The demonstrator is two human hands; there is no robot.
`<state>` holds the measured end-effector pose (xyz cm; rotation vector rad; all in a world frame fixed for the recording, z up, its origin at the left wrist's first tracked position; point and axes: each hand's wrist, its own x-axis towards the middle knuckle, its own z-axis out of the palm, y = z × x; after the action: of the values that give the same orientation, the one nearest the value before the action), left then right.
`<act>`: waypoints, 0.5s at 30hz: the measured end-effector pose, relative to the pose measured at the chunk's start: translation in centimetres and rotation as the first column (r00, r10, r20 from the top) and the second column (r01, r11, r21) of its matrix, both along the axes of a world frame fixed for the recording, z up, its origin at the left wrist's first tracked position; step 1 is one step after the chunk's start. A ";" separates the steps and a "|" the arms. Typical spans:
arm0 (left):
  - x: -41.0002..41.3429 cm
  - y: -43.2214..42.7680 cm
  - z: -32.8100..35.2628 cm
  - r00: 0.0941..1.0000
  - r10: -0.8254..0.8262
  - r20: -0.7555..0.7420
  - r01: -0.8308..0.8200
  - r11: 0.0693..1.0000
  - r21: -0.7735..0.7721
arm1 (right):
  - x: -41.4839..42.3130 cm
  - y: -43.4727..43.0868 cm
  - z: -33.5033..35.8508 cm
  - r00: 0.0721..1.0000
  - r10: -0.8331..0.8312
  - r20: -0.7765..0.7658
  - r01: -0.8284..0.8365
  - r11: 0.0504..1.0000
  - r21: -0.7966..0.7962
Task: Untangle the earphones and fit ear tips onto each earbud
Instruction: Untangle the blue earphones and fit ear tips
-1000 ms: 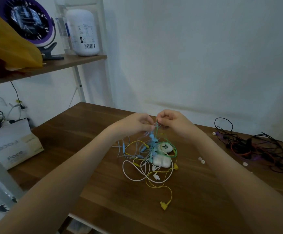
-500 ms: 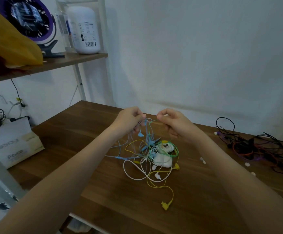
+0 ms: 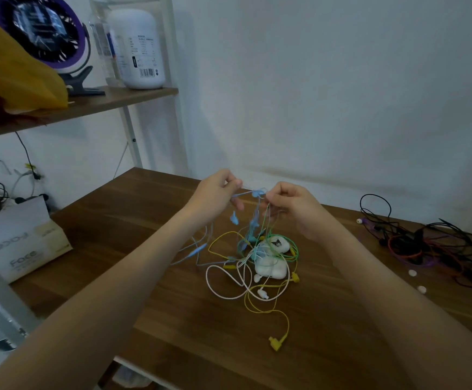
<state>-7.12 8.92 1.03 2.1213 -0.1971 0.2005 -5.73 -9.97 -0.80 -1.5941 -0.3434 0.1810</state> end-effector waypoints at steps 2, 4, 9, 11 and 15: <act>-0.1 0.0 -0.2 0.998 0.066 -0.018 -0.067 0.993 -0.092 | 0.1 -0.2 -0.1 0.999 -0.030 -0.042 0.032 0.998 0.047; -0.2 -0.2 -0.4 0.991 0.126 -0.038 -0.130 0.984 -0.122 | 0.2 -0.2 -0.2 0.994 -0.065 -0.086 0.071 0.995 0.071; -0.3 -0.6 -0.6 0.973 0.229 -0.036 -0.231 0.970 -0.073 | 0.4 0.2 -0.5 0.976 -0.203 -0.077 0.197 0.977 -0.082; -0.2 -0.4 -0.5 0.965 0.259 -0.036 -0.262 0.959 -0.109 | 0.6 0.0 -0.6 0.965 -0.259 -0.044 0.249 0.956 -0.157; -0.2 0.2 -0.4 0.955 0.296 -0.024 -0.297 0.948 -0.112 | 0.9 -0.4 -0.8 0.942 -0.334 -0.009 0.325 0.922 -0.211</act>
<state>-7.34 9.07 0.62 2.0293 0.1377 0.3729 -4.84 -10.32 -1.58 -1.8257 -0.0157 -0.0082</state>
